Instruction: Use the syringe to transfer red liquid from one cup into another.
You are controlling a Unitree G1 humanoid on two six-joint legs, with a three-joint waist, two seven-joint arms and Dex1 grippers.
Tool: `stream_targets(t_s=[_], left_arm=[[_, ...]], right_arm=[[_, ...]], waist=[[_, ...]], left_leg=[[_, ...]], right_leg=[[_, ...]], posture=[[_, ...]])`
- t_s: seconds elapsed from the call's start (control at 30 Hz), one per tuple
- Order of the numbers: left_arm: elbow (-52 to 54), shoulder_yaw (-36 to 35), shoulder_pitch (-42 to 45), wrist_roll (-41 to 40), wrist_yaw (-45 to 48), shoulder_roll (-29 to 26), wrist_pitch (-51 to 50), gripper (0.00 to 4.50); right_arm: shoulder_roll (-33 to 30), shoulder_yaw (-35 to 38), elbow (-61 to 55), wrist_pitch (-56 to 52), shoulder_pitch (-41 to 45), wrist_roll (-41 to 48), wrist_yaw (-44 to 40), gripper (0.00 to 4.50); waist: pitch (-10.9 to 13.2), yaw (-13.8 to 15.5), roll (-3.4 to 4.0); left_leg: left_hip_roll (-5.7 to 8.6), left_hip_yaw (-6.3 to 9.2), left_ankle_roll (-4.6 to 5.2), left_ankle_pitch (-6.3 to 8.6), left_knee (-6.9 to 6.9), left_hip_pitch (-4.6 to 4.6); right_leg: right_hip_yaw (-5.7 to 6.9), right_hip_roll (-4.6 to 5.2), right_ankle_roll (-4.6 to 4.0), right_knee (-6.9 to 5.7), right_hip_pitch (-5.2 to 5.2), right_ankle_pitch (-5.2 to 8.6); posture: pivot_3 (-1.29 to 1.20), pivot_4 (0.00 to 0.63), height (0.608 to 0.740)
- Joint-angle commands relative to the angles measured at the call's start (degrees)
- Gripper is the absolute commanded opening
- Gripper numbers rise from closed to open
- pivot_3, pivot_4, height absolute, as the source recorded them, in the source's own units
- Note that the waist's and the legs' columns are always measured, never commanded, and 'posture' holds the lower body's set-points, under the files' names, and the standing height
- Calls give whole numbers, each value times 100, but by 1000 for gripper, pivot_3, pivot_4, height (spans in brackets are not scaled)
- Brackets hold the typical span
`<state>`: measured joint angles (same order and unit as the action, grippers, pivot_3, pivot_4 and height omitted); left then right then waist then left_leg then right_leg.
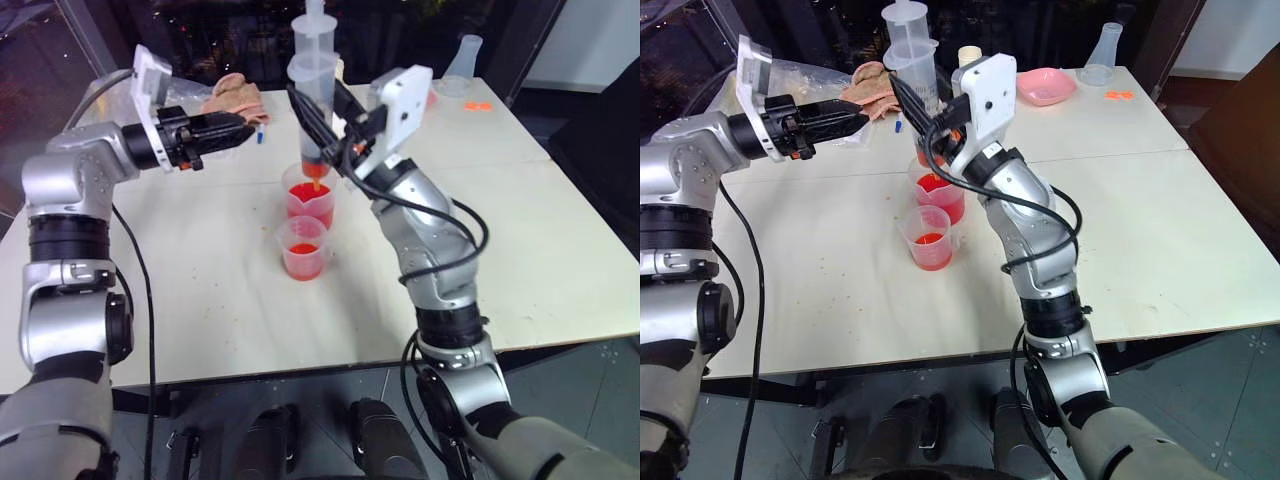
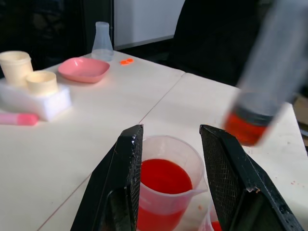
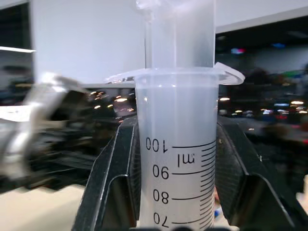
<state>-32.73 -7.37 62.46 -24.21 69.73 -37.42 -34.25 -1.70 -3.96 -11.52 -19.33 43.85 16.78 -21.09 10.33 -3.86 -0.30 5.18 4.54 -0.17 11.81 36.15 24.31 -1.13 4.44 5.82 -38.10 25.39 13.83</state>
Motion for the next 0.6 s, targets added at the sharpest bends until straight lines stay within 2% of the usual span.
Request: stream_targets(t_s=[0.03, 0.3, 0.6], left_arm=[[-135, 4, 473, 9, 29, 57, 219, 1970], [159, 212, 686, -132, 311, 98, -300, 1970], [732, 44, 742, -607, 420, -113, -1300, 1970]], right_arm=[[11, -110, -490, -176, -138, 233, -83, 1392], [158, -293, -316, 63, -596, 9, 90, 1392], [152, -522, -74, 544, -863, -262, 18, 1392]], waist=[[0, 7, -1], [-1, -5, -2], [-1, 1, -2]], left_leg=[[0, 0, 0, 0, 0, 0], [-1, -3, 1, 0, -1, -1], [-2, -3, 1, 0, 0, -1]], right_leg=[[1, -1, 0, 0, 0, 0], [0, -2, 0, 0, 0, 0], [0, -3, 0, 0, -1, 0]], posture=[[0, 150, 740], [0, 150, 740], [0, 150, 740]])
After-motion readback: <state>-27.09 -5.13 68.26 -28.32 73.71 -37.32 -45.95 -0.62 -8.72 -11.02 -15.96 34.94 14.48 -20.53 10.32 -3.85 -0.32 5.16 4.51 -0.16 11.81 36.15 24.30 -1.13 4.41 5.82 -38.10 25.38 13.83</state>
